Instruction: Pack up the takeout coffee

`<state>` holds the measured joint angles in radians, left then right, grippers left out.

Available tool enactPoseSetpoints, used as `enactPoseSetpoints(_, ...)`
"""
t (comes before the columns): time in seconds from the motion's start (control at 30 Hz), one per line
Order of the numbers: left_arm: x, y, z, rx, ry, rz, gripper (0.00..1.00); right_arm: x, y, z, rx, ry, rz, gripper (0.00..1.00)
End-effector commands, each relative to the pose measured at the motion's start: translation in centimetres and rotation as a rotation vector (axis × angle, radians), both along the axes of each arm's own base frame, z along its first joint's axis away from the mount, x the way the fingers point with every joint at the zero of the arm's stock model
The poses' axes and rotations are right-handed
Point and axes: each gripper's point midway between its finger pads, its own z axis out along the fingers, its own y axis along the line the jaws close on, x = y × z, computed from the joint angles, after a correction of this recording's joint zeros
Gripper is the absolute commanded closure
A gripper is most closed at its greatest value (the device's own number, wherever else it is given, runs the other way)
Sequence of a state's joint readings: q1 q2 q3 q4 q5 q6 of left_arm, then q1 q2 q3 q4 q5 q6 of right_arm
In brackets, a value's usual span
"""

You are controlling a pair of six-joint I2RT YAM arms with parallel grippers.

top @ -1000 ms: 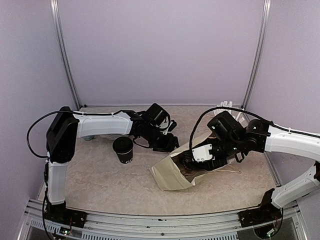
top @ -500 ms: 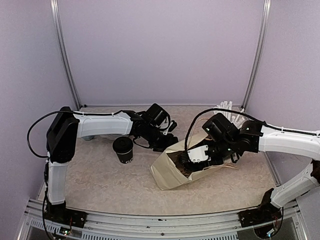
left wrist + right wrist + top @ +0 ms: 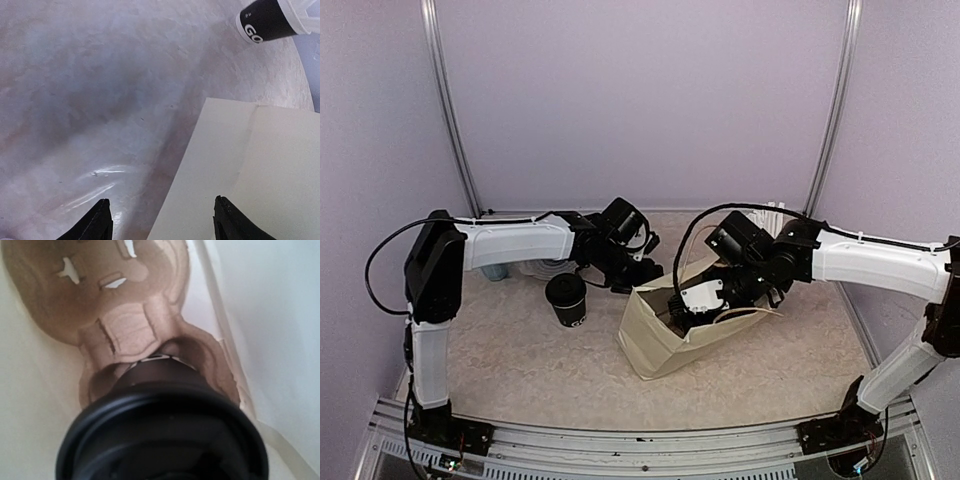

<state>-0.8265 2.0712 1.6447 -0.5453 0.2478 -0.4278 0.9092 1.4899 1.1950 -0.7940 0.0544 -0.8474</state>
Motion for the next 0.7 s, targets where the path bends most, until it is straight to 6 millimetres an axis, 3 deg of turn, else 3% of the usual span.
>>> enactPoseSetpoints(0.0, 2.8, 3.2, 6.4, -0.01, -0.155, 0.069, 0.31, -3.9, -2.2, -2.2, -0.129, 0.24, 0.031, 0.41)
enactPoseSetpoints(0.2, 3.3, 6.3, 12.0, 0.029, -0.3, 0.111, 0.3, -5.3, -2.6, -1.4, -0.185, 0.359, 0.021, 0.41)
enactPoseSetpoints(0.37, 4.1, 11.1, 17.4, 0.123, -0.513, 0.212, 0.27, -4.5, -1.9, -1.5, -0.189, 0.367, -0.037, 0.4)
enactPoseSetpoints(0.43, 4.3, 13.1, 19.2, 0.147, -0.572, 0.267, 0.22, -3.7, -1.5, -1.8, -0.183, 0.351, -0.067, 0.39)
enactPoseSetpoints(0.5, 4.7, 15.9, 20.8, 0.183, -0.617, 0.401, 0.03, -3.2, -1.1, -2.0, -0.169, 0.341, -0.083, 0.36)
enactPoseSetpoints(0.57, 4.5, 17.4, 21.7, 0.199, -0.627, 0.435, 0.01, -3.0, -0.9, -2.4, -0.164, 0.341, -0.086, 0.33)
enactPoseSetpoints(0.67, 3.4, 17.9, 22.7, 0.2, -0.623, 0.371, 0.01, -2.6, -0.2, -1.7, -0.125, 0.351, -0.085, 0.27)
